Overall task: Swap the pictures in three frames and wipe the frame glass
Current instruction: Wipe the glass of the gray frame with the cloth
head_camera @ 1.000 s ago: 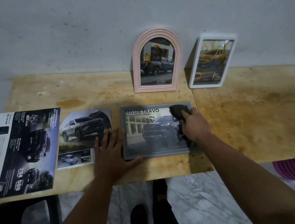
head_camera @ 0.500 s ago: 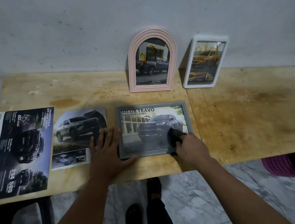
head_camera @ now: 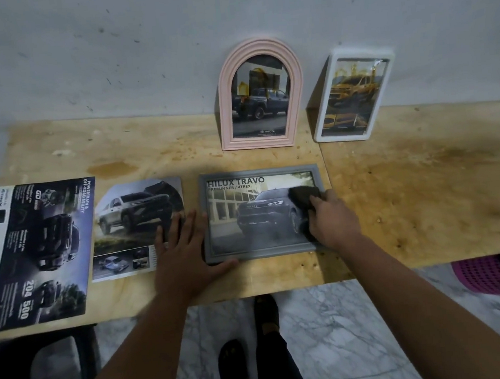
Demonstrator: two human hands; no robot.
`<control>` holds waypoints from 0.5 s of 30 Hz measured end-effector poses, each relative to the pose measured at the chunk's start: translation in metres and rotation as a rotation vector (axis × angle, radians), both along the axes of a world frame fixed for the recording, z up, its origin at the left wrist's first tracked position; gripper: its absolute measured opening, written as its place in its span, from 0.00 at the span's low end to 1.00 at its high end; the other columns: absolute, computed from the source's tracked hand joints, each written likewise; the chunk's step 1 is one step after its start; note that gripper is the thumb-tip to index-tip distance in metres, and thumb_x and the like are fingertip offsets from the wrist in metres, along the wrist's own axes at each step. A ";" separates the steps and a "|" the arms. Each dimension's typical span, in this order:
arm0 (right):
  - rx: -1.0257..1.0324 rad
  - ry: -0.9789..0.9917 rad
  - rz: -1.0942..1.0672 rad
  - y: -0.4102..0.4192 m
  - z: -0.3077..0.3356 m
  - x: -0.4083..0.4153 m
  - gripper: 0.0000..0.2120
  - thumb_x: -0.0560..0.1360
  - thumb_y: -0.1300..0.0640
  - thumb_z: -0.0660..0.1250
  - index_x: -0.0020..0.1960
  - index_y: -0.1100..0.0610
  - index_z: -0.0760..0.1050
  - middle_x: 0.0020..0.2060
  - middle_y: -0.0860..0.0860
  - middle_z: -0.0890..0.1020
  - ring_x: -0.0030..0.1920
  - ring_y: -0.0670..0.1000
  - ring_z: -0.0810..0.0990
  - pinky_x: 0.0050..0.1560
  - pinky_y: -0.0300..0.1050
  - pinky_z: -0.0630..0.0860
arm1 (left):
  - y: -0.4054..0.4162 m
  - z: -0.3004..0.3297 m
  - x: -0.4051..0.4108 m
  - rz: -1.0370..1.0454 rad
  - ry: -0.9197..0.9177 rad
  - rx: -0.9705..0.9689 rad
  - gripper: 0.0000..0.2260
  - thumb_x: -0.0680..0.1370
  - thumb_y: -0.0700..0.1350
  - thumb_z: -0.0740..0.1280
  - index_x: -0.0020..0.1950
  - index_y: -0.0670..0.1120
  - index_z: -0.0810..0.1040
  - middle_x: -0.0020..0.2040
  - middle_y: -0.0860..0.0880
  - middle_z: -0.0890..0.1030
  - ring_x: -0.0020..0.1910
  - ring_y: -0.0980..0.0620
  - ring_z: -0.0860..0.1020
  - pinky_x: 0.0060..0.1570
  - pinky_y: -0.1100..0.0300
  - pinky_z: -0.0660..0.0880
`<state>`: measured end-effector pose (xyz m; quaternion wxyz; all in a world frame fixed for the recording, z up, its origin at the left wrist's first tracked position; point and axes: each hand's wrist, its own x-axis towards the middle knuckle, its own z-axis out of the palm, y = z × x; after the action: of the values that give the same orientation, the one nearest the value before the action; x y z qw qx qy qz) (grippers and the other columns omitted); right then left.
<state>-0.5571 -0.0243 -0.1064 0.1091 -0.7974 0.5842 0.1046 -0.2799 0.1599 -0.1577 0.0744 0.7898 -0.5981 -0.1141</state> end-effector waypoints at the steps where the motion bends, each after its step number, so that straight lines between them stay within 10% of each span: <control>1: 0.008 -0.022 -0.016 0.010 0.001 -0.005 0.19 0.83 0.51 0.59 0.72 0.55 0.72 0.63 0.57 0.71 0.54 0.61 0.78 0.50 0.54 0.79 | 0.000 0.000 0.000 -0.001 -0.003 0.001 0.54 0.68 0.84 0.51 0.85 0.52 0.51 0.85 0.50 0.54 0.84 0.45 0.45 0.79 0.35 0.47; 15: 0.100 -0.289 0.236 0.100 -0.012 0.074 0.19 0.81 0.50 0.59 0.69 0.53 0.75 0.58 0.54 0.73 0.52 0.58 0.79 0.45 0.52 0.80 | 0.000 -0.003 0.000 -0.002 -0.009 0.017 0.54 0.69 0.84 0.53 0.85 0.51 0.53 0.84 0.49 0.56 0.84 0.43 0.48 0.79 0.34 0.48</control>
<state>-0.4826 0.0762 -0.1185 0.2183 -0.8608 0.4588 0.0302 -0.2800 0.1599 -0.1607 0.0646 0.7902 -0.5984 -0.1157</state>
